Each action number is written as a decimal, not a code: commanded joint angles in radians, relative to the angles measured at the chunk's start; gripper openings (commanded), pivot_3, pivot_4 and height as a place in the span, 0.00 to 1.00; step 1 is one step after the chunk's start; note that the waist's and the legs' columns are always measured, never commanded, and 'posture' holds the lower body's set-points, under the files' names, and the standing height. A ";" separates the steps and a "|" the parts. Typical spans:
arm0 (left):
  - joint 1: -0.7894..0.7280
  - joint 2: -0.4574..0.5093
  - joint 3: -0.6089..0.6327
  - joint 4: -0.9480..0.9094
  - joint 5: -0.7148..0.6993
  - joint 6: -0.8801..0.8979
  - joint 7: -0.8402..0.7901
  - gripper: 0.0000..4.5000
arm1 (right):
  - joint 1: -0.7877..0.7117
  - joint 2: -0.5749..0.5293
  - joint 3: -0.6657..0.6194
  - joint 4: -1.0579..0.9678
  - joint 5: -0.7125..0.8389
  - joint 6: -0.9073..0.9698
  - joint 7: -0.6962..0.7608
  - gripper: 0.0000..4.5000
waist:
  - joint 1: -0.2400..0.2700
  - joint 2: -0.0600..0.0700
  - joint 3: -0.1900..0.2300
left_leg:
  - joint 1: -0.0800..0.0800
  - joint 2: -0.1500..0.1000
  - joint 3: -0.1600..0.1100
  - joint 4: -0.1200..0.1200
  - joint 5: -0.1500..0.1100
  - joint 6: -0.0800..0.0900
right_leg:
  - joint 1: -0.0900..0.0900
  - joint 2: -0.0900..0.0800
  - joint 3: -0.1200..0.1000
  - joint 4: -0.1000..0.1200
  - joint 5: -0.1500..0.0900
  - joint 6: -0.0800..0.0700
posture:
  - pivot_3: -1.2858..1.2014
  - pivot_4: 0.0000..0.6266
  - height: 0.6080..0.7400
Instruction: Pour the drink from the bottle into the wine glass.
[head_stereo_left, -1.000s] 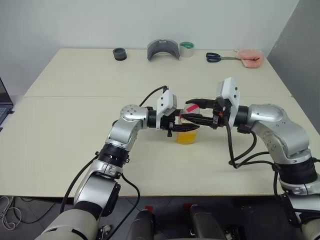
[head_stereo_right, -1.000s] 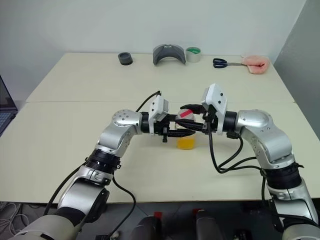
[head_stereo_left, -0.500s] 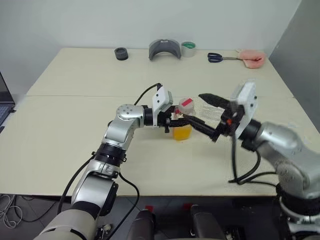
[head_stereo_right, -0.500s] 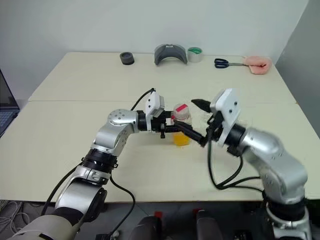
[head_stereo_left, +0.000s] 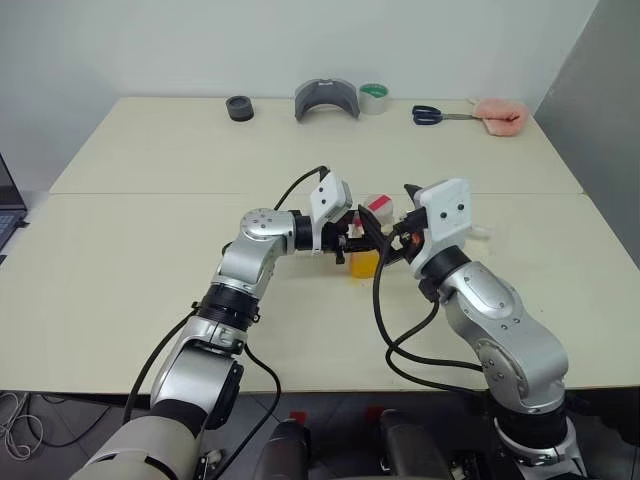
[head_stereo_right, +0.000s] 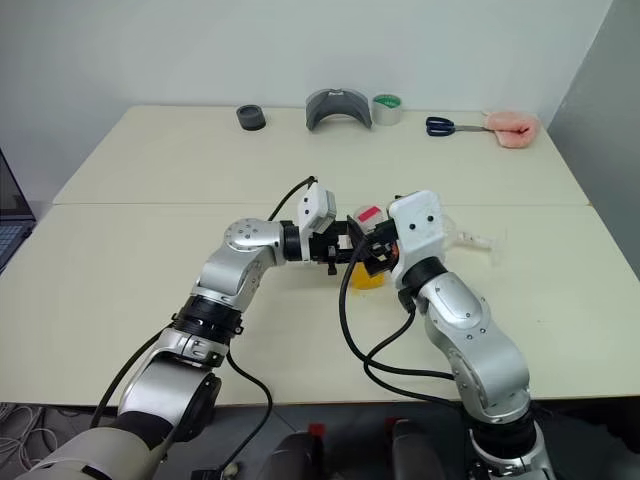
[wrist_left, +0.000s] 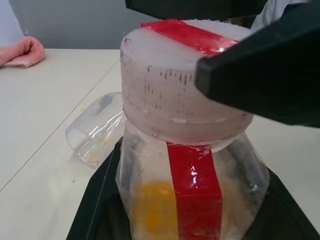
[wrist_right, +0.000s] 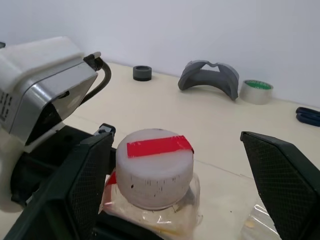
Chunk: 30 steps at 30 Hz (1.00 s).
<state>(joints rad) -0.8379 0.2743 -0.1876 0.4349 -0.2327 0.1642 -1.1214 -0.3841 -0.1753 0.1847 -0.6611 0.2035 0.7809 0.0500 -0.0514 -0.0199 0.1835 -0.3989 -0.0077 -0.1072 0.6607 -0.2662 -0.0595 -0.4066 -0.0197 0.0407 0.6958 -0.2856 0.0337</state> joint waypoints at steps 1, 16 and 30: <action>-0.025 -0.005 0.019 -0.028 -0.005 -0.022 0.007 0.40 | -0.023 0.017 0.000 -0.006 -0.021 -0.039 0.003 0.96 | 0.000 0.000 0.000 | 0.000 0.000 0.000 0.000 0.000 0.000 | 0.000 0.000 0.000 0.000 0.000 0.000 | 0.52 0.24 1.00; -0.023 0.001 0.019 -0.034 -0.009 -0.012 -0.007 0.40 | -0.022 -0.067 0.026 0.036 0.042 -0.082 0.240 0.41 | -0.003 0.000 0.000 | 0.000 0.000 0.000 0.000 0.000 0.000 | 0.000 0.000 0.000 0.000 0.000 0.000 | 0.52 0.24 1.00; -0.049 0.032 0.028 -0.038 -0.018 -0.012 -0.101 0.40 | -0.286 -0.447 -0.117 0.397 0.358 -0.090 0.919 0.41 | -0.005 0.001 0.001 | 0.000 0.000 0.000 0.000 0.000 0.000 | 0.001 0.000 -0.001 -0.001 0.000 0.000 | 0.52 0.24 1.00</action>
<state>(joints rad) -0.8661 0.2857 -0.2053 0.4218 -0.2369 0.1673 -1.2383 -0.6857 -0.6107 0.0751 -0.2289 0.5185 0.6667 0.9265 -0.0560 -0.0190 0.1845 -0.3991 -0.0078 -0.1070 0.6605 -0.2664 -0.0589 -0.4060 -0.0200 0.0404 0.6949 -0.2855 0.0335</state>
